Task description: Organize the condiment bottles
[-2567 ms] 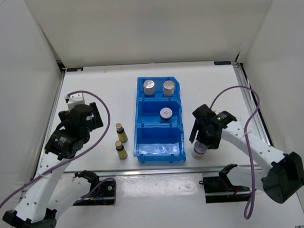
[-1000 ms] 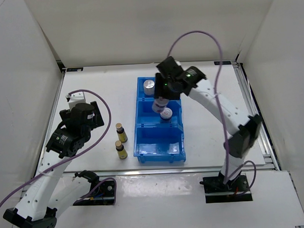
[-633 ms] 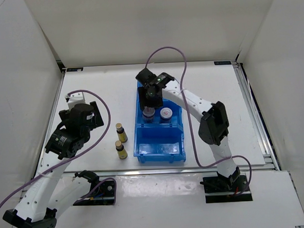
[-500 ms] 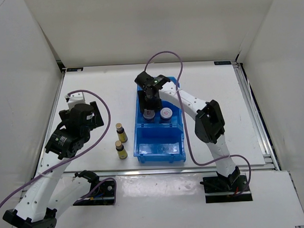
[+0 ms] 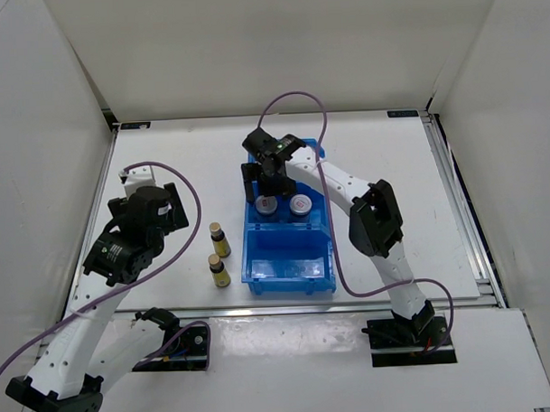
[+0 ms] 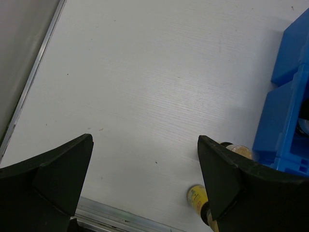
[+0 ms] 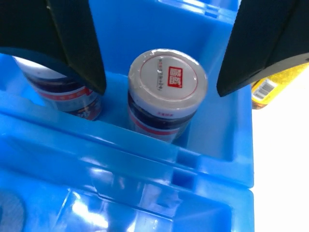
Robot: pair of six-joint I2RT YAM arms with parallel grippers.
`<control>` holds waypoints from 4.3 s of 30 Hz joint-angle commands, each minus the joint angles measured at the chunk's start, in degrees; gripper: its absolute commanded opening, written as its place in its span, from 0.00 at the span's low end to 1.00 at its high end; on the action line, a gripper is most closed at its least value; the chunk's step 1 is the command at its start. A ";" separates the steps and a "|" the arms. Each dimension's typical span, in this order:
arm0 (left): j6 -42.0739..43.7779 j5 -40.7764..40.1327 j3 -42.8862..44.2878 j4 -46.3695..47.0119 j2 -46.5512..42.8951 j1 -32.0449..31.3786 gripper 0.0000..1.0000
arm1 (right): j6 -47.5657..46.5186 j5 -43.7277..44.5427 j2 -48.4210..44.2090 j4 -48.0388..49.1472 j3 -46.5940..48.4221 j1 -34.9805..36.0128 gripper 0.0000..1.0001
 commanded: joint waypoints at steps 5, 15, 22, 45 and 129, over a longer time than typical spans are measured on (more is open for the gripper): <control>0.10 1.27 -0.45 1.36 1.23 -0.26 1.00 | -3.86 6.33 -10.22 -6.25 7.42 0.93 1.00; 4.33 22.25 1.39 2.95 15.36 -0.26 1.00 | -5.37 17.78 -44.72 -6.62 -21.47 8.05 1.00; 1.42 25.97 1.57 2.95 17.75 -0.26 0.97 | -3.78 18.47 -62.51 -8.19 -35.11 8.05 1.00; 0.37 27.64 0.51 3.48 23.90 -1.40 0.68 | -4.30 24.80 -65.16 -11.18 -38.64 8.05 1.00; -1.29 -0.72 50.34 -14.96 51.69 -39.46 1.00 | 14.94 47.75 -86.08 -31.58 -43.56 8.05 1.00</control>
